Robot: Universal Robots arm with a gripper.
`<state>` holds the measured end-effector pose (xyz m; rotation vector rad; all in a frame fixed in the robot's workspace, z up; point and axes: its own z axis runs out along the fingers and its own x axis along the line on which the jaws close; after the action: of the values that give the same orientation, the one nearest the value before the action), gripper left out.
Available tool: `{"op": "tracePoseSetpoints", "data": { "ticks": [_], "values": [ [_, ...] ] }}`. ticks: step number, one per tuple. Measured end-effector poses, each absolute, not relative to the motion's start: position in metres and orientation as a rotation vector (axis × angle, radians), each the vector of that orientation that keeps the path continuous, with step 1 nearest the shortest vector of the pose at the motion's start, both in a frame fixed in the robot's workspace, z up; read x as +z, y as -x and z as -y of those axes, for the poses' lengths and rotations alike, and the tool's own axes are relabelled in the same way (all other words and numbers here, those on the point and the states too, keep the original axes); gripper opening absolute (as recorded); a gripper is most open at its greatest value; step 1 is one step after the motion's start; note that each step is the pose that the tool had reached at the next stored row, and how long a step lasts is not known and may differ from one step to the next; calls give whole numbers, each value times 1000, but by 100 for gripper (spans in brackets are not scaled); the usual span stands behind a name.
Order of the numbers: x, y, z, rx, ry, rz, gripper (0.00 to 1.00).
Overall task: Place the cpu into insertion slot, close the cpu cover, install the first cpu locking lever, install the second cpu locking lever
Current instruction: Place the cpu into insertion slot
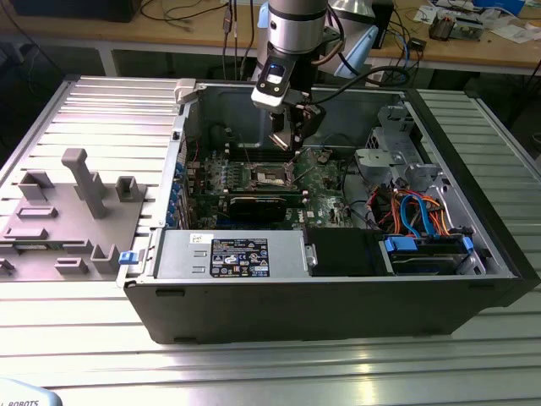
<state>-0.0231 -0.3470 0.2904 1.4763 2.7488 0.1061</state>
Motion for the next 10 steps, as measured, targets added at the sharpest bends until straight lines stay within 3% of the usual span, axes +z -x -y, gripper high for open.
{"op": "tracePoseSetpoints", "data": {
  "ticks": [10],
  "values": [
    [290,23,347,106,-1496,-2737,54]
  ]
}}
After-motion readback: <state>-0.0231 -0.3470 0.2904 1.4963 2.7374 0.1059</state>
